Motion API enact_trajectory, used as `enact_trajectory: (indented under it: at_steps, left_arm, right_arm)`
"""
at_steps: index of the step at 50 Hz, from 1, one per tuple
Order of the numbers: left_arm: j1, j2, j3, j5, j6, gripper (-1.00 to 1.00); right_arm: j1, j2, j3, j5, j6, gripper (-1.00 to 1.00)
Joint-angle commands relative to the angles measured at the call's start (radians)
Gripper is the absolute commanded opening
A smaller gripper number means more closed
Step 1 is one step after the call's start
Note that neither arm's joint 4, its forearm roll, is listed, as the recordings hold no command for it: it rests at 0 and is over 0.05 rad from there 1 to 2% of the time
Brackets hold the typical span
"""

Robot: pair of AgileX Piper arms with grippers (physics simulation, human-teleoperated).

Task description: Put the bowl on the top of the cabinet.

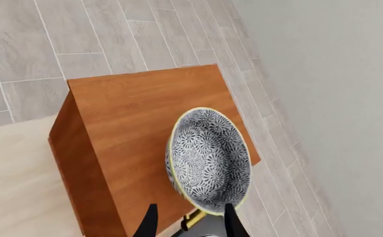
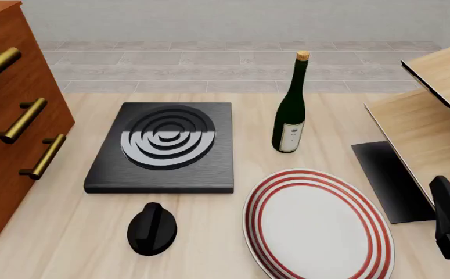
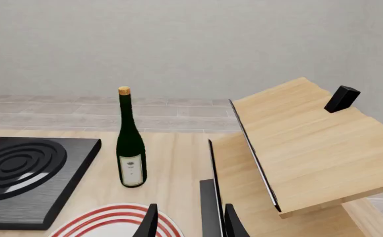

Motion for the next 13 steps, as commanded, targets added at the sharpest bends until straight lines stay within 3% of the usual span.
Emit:
enact_trajectory:
  at_steps: [1,13]
  left_arm:
    - [-0.010,-0.089,0.008,0.005,-0.009,1.00]
    - [-0.064,-0.236,0.079,0.004,-0.001,1.00]
  right_arm:
    - [-0.001,0.000,0.000,-0.002,0.002,1.00]
    - [-0.001,0.000,0.000,-0.004,0.005,1.00]
